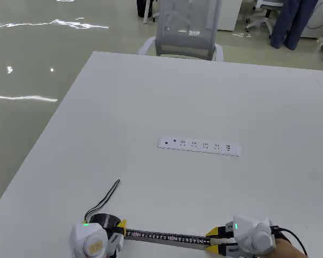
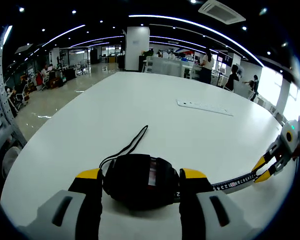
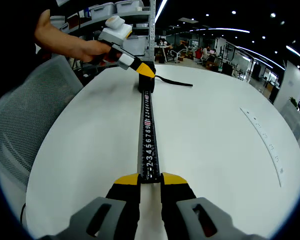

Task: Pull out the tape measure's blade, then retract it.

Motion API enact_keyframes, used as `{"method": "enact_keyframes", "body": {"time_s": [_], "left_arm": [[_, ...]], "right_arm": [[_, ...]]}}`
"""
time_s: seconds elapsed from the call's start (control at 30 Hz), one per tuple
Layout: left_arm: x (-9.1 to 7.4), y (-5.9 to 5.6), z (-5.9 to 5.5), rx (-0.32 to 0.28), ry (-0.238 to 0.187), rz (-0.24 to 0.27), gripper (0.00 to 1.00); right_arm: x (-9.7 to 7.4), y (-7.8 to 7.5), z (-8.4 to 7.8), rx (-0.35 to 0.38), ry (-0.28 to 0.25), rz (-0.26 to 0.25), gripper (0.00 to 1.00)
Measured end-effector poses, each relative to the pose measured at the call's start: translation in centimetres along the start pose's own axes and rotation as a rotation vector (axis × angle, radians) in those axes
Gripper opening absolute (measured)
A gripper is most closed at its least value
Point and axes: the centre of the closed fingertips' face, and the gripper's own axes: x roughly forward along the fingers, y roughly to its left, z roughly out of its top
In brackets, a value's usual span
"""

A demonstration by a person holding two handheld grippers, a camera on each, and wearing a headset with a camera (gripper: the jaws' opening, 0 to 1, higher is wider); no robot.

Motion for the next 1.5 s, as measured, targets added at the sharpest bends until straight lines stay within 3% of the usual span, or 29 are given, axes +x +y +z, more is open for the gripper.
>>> {"method": "enact_keyframes", "body": {"time_s": [0.3,0.57,1.03,1.5], "left_arm": [[0.05,-0.14,-0.13,0.024,0.003,0.002,0.58],[0.03,-0.38,-0.22,0.084,-0.017,0.031,0.57],[-0.03,-0.27,-0.15,0.110,-0.013,0.028,0.56],[0.12,-0.23,-0.19,0.095,-0.015,0.019,0.56]], "right_arm": [[-0.05,0.08,0.04,0.000,0.000,-0.001,0.14],[0.01,0.28,-0.05,0.005,0.002,0.002,0.14],[0.22,0.22,0.23,-0.001,0.000,0.002,0.14],[0.17,0.10,0.67,-0.011,0.000,0.003,0.14]]}}
